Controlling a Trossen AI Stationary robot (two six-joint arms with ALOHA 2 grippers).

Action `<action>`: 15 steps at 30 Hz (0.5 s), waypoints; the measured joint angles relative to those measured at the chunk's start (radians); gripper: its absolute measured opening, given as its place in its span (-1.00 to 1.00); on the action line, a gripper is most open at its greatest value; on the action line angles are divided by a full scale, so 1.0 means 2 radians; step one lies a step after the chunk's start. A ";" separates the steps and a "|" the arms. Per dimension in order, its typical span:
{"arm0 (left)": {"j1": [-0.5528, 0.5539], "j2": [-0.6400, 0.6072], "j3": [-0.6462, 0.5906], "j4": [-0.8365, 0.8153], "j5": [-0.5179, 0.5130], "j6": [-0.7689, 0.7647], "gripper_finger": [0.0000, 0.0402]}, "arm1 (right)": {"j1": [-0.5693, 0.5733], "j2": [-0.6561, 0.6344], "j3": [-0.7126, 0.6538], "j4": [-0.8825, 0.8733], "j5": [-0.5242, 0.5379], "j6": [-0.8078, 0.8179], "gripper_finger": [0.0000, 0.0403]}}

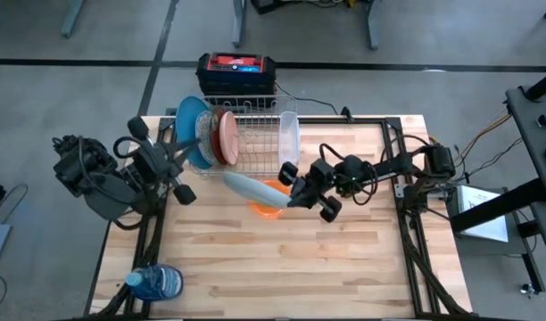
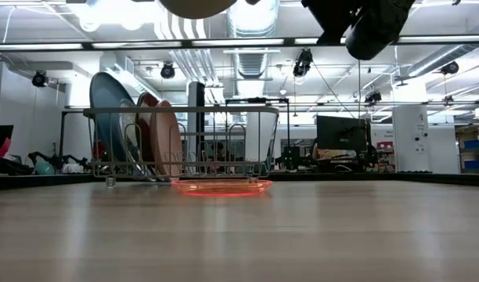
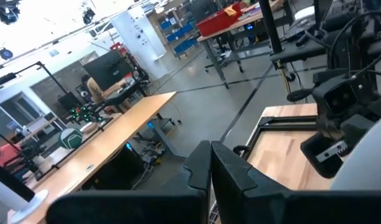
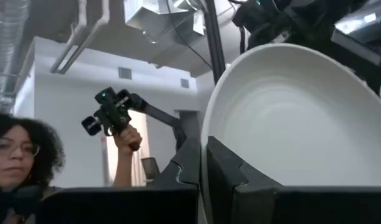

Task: Sort dishes
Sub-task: Put the white plate in the dishwasher rack

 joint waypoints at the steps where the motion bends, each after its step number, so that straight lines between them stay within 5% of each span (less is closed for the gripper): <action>1: 0.000 0.000 0.002 0.000 0.000 0.000 -1.00 | -0.001 0.000 0.000 0.000 0.000 0.006 -1.00; 8: 0.000 0.002 0.003 -0.011 0.001 0.001 -1.00 | -0.017 0.000 0.009 0.000 0.031 0.011 -1.00; 15: 0.000 0.002 0.003 -0.013 0.001 0.008 -1.00 | -0.047 -0.001 0.008 -0.103 0.274 -0.059 -1.00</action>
